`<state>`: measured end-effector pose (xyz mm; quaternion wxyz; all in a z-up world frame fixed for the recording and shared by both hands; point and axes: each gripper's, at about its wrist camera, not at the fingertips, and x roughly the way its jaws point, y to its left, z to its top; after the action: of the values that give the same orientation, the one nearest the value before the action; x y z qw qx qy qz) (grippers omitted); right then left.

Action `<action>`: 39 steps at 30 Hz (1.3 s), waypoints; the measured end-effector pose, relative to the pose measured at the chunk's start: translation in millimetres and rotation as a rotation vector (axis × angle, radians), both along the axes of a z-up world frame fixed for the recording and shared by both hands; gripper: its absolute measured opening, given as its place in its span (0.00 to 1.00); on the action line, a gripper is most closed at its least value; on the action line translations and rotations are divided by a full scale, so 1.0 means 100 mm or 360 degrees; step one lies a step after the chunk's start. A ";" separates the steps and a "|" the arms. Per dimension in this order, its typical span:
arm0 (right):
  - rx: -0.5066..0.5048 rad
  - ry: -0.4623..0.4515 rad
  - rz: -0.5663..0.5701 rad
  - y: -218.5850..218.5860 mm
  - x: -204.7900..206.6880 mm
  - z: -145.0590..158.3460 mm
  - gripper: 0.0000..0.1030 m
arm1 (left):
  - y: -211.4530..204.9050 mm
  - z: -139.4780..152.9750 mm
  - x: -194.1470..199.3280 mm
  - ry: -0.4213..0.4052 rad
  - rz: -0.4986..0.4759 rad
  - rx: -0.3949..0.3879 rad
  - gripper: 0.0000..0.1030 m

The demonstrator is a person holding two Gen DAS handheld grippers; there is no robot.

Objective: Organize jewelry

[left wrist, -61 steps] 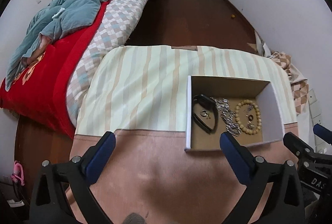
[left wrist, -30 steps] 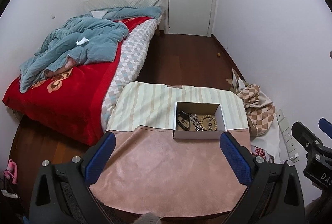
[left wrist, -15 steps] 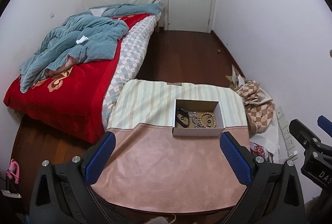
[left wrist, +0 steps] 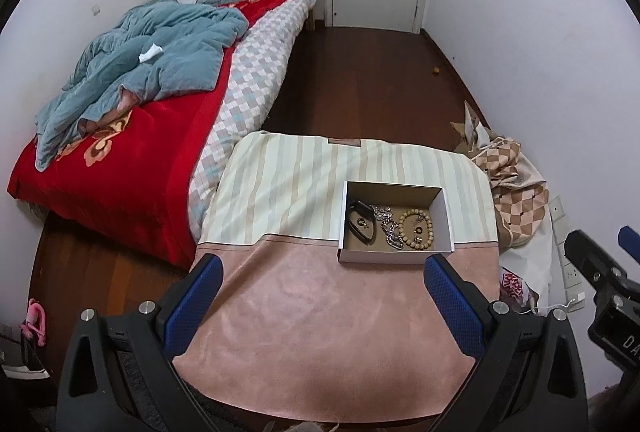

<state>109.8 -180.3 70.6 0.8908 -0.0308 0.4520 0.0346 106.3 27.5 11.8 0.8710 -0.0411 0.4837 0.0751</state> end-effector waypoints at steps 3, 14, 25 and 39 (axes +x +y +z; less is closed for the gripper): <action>-0.0001 0.0048 -0.0004 0.01 0.13 -0.11 1.00 | 0.00 -0.03 0.08 0.0011 0.0002 0.0011 1.00; -0.0054 0.0132 -0.0009 0.06 0.37 -0.31 1.00 | -0.05 -0.09 0.21 0.0045 -0.0014 0.0025 1.00; -0.0067 0.0152 -0.0007 0.05 0.37 -0.33 1.00 | -0.04 -0.12 0.23 0.0055 -0.0028 0.0005 1.00; -0.0075 0.0169 0.0003 0.03 0.33 -0.35 1.00 | -0.04 -0.15 0.15 0.0062 -0.0016 0.0003 1.00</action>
<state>143.1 -177.6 35.2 0.8645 -0.0503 0.4994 0.0265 121.4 23.7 -3.5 0.8619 -0.0364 0.5006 0.0718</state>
